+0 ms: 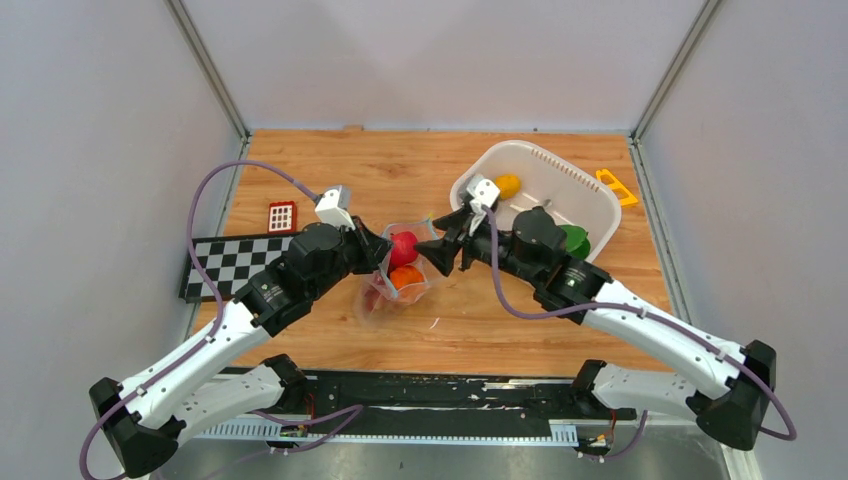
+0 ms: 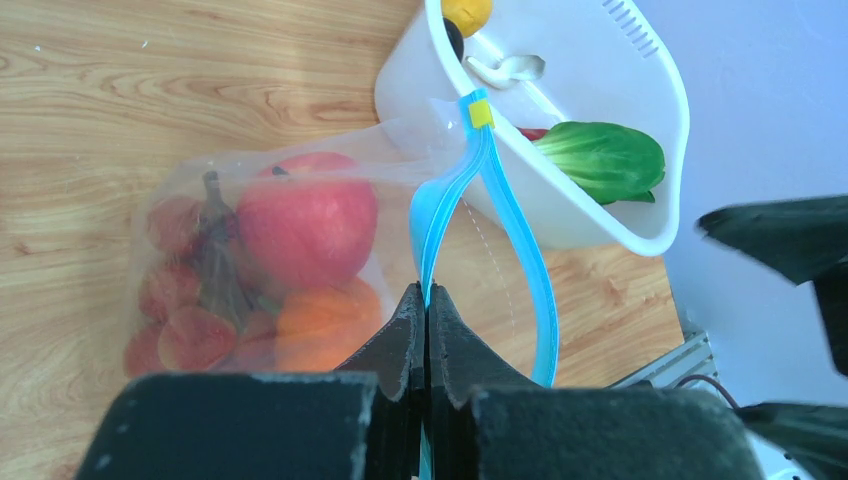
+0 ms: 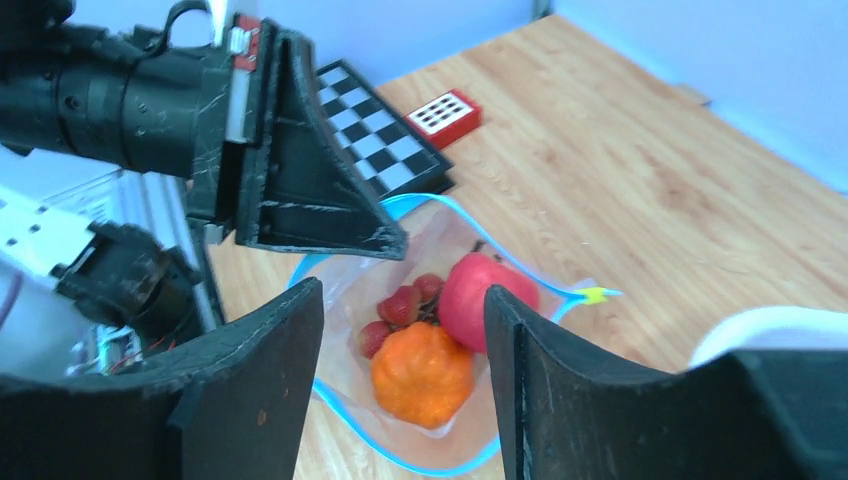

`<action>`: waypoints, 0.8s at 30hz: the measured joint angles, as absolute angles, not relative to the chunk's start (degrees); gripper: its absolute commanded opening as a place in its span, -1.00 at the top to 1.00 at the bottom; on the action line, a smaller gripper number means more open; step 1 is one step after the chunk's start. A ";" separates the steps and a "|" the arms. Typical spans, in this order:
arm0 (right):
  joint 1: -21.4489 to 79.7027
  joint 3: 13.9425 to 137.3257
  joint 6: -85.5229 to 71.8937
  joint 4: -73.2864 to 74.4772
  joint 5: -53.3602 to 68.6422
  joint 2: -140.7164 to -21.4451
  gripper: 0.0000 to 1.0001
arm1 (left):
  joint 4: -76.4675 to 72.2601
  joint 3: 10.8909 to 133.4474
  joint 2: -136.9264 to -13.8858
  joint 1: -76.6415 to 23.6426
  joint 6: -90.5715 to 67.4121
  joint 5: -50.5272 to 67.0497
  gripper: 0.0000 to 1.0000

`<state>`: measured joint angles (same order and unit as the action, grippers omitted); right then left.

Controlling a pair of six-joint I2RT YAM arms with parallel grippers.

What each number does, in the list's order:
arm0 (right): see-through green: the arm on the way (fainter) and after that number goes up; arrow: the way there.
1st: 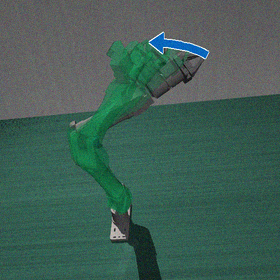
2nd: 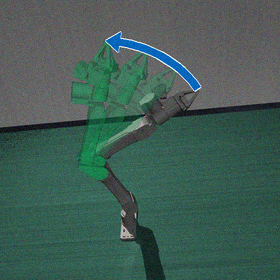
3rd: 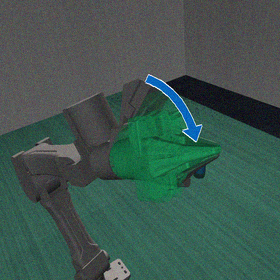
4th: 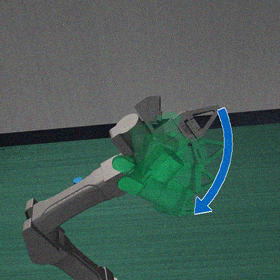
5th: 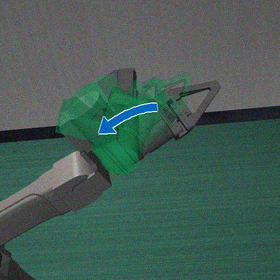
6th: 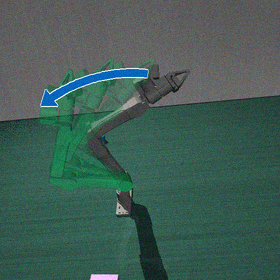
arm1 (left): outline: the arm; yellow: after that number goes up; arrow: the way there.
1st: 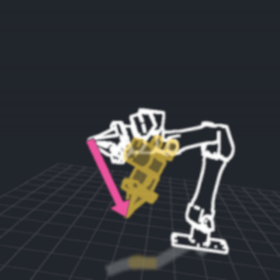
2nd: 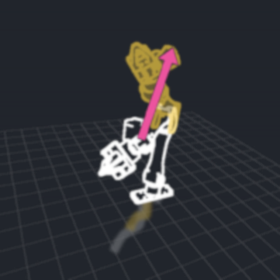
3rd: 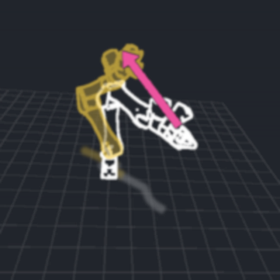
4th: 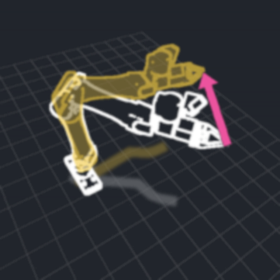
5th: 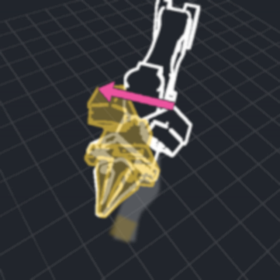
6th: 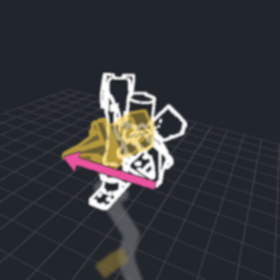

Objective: Place the food in the zip-top bag and seal the zipper
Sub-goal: Move the bin to the center of the board.

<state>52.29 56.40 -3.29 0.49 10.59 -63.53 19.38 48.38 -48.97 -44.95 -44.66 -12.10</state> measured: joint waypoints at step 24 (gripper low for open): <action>22.02 47.83 -9.17 15.68 14.74 -68.12 -0.88 | 19.38 48.38 -48.88 -44.95 -44.62 -12.12 1.00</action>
